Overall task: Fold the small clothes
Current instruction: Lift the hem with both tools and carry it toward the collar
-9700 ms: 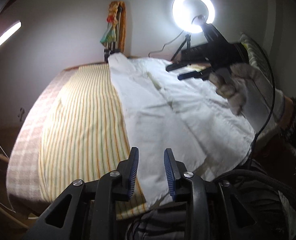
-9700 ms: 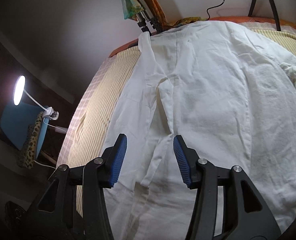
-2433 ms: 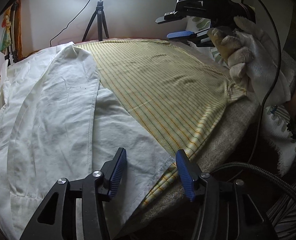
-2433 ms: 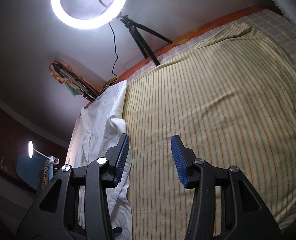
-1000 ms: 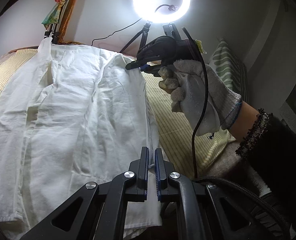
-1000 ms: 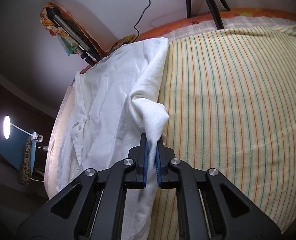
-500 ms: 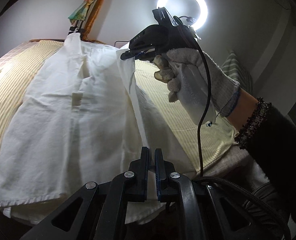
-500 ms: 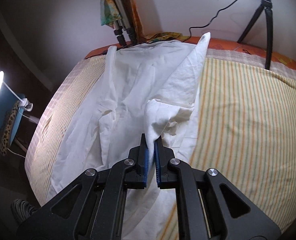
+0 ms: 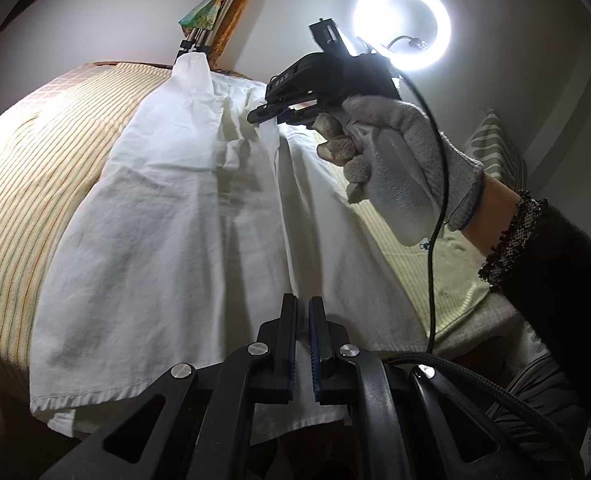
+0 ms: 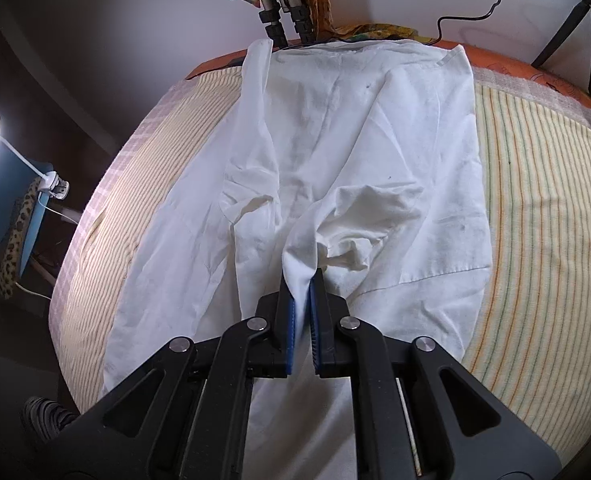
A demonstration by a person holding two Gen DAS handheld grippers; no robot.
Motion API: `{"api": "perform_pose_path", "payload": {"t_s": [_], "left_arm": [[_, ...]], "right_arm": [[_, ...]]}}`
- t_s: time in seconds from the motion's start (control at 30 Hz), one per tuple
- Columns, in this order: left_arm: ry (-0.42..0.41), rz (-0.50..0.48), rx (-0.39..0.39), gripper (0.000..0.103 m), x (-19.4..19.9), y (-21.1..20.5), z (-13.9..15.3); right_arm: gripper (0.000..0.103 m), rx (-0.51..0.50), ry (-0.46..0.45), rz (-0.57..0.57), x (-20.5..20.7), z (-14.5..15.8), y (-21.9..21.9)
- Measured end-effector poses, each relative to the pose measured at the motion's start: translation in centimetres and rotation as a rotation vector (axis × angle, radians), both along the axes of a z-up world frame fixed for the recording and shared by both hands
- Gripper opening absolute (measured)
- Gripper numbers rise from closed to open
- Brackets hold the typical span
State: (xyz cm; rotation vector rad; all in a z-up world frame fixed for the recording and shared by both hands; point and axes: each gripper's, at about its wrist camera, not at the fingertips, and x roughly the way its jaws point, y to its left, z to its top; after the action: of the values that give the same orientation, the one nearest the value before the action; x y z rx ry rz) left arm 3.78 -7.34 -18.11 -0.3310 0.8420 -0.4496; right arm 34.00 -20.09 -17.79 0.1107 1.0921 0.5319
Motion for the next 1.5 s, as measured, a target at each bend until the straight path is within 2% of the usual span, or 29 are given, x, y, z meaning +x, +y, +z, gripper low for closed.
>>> {"api": "perform_pose_path", "payload": {"t_s": [0.07,0.27,0.37,0.43,0.5,0.57,0.63,0.73,0.87,0.9,0.93,1.03,1.1,1.17,1.27,1.37,1.5], "left_arm": [[0.001,0.001,0.005,0.002,-0.2,0.1,-0.1],[-0.012,-0.018,0.028,0.003,-0.3,0.5,-0.1],[-0.012,-0.018,0.027,0.003,-0.5,1.0,-0.1],[-0.018,-0.018,0.029,0.003,-0.7,1.2,-0.1],[-0.018,-0.023,0.032,0.003,-0.8,1.3,-0.2],[-0.017,-0.029,0.036,0.002,-0.9,1.3,-0.4],[-0.006,-0.029,0.029,0.002,-0.8,1.4,-0.6],[0.011,-0.034,0.025,0.002,-0.8,1.5,-0.8],[0.002,-0.045,0.046,0.004,-1.4,1.9,-0.5],[0.0,-0.043,0.053,0.005,-1.5,2.0,-0.5],[0.0,-0.04,0.061,0.005,-1.6,2.2,-0.5],[0.002,-0.025,0.072,0.006,-1.8,3.0,-0.4],[-0.003,-0.019,0.077,0.007,-1.9,3.5,-0.1],[-0.013,-0.017,0.093,0.009,-1.9,3.8,0.3],[-0.025,-0.018,0.121,0.021,-2.0,4.5,1.0],[-0.057,-0.031,0.12,0.024,-2.7,5.5,2.2],[-0.129,-0.019,0.244,0.024,-3.5,6.7,2.9]], "right_arm": [[0.021,0.072,0.012,-0.004,-0.1,0.8,-1.0],[0.023,0.258,-0.06,-0.083,-3.2,5.8,-6.5],[0.023,0.267,-0.092,-0.122,-7.1,7.1,-9.3],[0.024,0.257,-0.071,-0.133,-10.0,6.4,-10.5],[0.029,0.248,-0.029,-0.133,-12.8,4.8,-11.4],[0.045,0.257,0.013,-0.149,-15.6,2.7,-12.3],[0.049,0.302,0.071,-0.148,-17.6,0.7,-12.8],[0.049,0.364,0.142,-0.114,-19.7,-1.5,-12.4],[0.046,0.318,0.146,-0.046,-21.2,-2.4,-10.6],[0.04,0.293,0.143,-0.044,-21.4,-2.6,-10.3],[0.017,0.276,0.143,-0.039,-21.6,-2.8,-10.1],[0.011,0.258,0.146,-0.069,-21.9,-3.6,-10.8],[0.01,0.279,0.144,-0.084,-22.4,-3.9,-11.2],[0.012,0.23,0.116,-0.068,-22.8,-3.4,-10.9],[0.019,0.176,0.093,-0.048,-23.0,-2.4,-10.3],[0.021,0.177,0.046,-0.037,-23.2,-1.4,-10.3],[0.021,0.175,-0.029,-0.049,-23.5,-0.3,-10.7]]}}
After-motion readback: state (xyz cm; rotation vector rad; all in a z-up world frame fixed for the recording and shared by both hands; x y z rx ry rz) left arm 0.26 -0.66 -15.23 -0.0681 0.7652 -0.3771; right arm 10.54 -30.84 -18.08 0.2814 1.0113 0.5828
